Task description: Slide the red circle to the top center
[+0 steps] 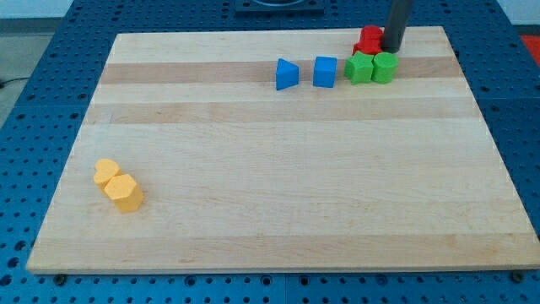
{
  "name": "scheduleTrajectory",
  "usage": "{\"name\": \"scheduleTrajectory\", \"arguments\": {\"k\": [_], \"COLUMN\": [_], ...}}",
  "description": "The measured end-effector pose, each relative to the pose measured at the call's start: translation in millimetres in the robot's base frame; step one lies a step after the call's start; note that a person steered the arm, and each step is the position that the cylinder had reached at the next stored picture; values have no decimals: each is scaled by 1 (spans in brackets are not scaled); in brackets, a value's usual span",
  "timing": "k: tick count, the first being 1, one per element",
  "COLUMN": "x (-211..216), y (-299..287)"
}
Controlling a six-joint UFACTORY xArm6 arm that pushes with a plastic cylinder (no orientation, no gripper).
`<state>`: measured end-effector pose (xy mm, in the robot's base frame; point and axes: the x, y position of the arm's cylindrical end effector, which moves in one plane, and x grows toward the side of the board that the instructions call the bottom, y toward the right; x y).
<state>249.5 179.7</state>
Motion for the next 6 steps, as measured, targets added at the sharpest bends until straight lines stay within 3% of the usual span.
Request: {"name": "scheduleTrajectory", "arguments": {"k": [2, 4, 6], "x": [-11, -35, -58], "y": [-60, 1, -15]}}
